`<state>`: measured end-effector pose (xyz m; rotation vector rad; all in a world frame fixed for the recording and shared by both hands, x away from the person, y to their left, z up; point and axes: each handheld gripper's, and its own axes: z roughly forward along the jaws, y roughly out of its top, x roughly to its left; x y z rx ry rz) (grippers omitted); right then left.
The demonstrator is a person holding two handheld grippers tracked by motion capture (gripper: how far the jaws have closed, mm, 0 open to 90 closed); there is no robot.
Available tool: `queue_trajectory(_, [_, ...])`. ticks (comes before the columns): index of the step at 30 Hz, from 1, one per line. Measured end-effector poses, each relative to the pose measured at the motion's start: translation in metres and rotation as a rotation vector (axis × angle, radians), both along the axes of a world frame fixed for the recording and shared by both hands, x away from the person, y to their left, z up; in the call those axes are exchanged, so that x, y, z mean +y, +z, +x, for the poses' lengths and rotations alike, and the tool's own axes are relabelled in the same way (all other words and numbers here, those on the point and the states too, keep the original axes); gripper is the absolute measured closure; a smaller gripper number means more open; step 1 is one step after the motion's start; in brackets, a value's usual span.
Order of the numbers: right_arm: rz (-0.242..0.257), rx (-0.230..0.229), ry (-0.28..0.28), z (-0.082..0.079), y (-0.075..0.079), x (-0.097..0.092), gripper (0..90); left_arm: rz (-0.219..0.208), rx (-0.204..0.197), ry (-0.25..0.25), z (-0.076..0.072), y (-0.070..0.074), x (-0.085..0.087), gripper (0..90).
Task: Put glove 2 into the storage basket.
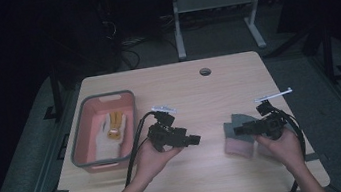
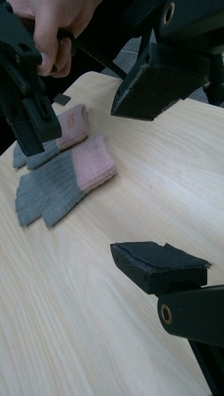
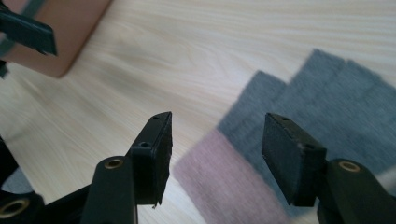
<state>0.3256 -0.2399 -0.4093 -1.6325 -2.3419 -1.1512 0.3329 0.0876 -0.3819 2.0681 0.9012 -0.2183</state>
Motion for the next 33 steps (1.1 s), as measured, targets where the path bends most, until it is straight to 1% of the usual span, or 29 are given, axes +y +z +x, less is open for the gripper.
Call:
queue_trajectory(4, [-0.033, -0.004, 0.004, -0.004, -0.001, -0.004, 43.0, 0.003, -0.001, -0.011, -0.001, -0.002, -0.006, 28.5])
queue_trajectory(6, [-0.056, -0.005, 0.009, -0.007, -0.001, -0.005, 43.5, 0.007, -0.005, -0.017, -0.001, -0.003, -0.008, 28.5])
queue_trajectory(8, [-0.09, -0.014, 0.013, -0.012, 0.0, -0.007, 43.3, 0.006, -0.009, -0.015, -0.002, -0.004, -0.01, 28.4])
queue_trajectory(9, [-0.103, -0.019, 0.017, -0.014, 0.0, -0.009, 43.1, 0.001, -0.014, -0.01, -0.002, -0.005, -0.01, 28.5])
queue_trajectory(11, [-0.104, -0.018, 0.012, -0.015, 0.0, -0.01, 43.0, -0.005, -0.015, -0.005, -0.002, -0.005, -0.01, 28.5])
queue_trajectory(12, [-0.123, -0.021, 0.009, -0.02, -0.002, -0.015, 42.9, -0.013, -0.015, 0.0, -0.003, -0.007, -0.011, 28.5])
queue_trajectory(14, [-0.143, -0.019, 0.0, -0.023, -0.004, -0.02, 42.8, -0.009, -0.015, -0.006, -0.004, -0.008, -0.014, 28.5])
queue_trajectory(16, [-0.15, -0.026, -0.001, -0.024, -0.005, -0.023, 42.8, -0.008, -0.017, -0.007, -0.005, -0.009, -0.015, 28.5])
queue_trajectory(17, [-0.156, -0.029, -0.017, -0.027, -0.007, -0.028, 43.0, -0.006, -0.017, -0.01, -0.006, -0.011, -0.017, 28.5])
queue_trajectory(19, [-0.163, -0.032, -0.021, -0.028, -0.009, -0.031, 43.2, -0.003, -0.019, -0.014, -0.006, -0.012, -0.019, 28.1])
queue_trajectory(20, [-0.17, -0.031, -0.039, -0.029, -0.011, -0.035, 43.5, -0.005, -0.018, -0.011, -0.007, -0.012, -0.021, 27.4])
queue_trajectory(22, [-0.178, -0.04, -0.048, -0.03, -0.014, -0.039, 43.6, -0.014, -0.014, -0.015, -0.007, -0.014, -0.024, 27.5])
queue_trajectory(23, [-0.184, -0.043, -0.062, -0.031, -0.015, -0.041, 43.6, -0.018, -0.013, -0.015, -0.008, -0.015, -0.026, 27.5])
queue_trajectory(24, [-0.192, -0.045, -0.068, -0.032, -0.017, -0.043, 44.0, -0.015, -0.011, -0.018, -0.008, -0.016, -0.028, 27.5])
queue_trajectory(26, [-0.223, -0.049, -0.084, -0.032, -0.02, -0.046, 44.3, -0.009, -0.007, -0.027, -0.008, -0.017, -0.031, 27.4])
queue_trajectory(27, [-0.24, -0.041, -0.091, -0.033, -0.021, -0.048, 44.6, -0.01, -0.007, -0.028, -0.008, -0.018, -0.033, 27.4])
queue_trajectory(28, [-0.24, -0.041, -0.091, -0.033, -0.021, -0.048, 44.6, -0.01, -0.007, -0.028, -0.008, -0.018, -0.033, 27.3])
queue_trajectory(30, [-0.246, -0.043, -0.103, -0.033, -0.023, -0.056, 45.8, -0.015, -0.002, -0.034, -0.009, -0.02, -0.036, 27.1])
queue_trajectory(31, [-0.245, -0.036, -0.111, -0.033, -0.023, -0.058, 45.8, -0.016, -0.002, -0.036, -0.01, -0.021, -0.036, 27.0])
queue_trajectory(33, [-0.25, -0.036, -0.119, -0.034, -0.023, -0.062, 46.1, -0.021, 0.003, -0.039, -0.011, -0.022, -0.038, 27.0])
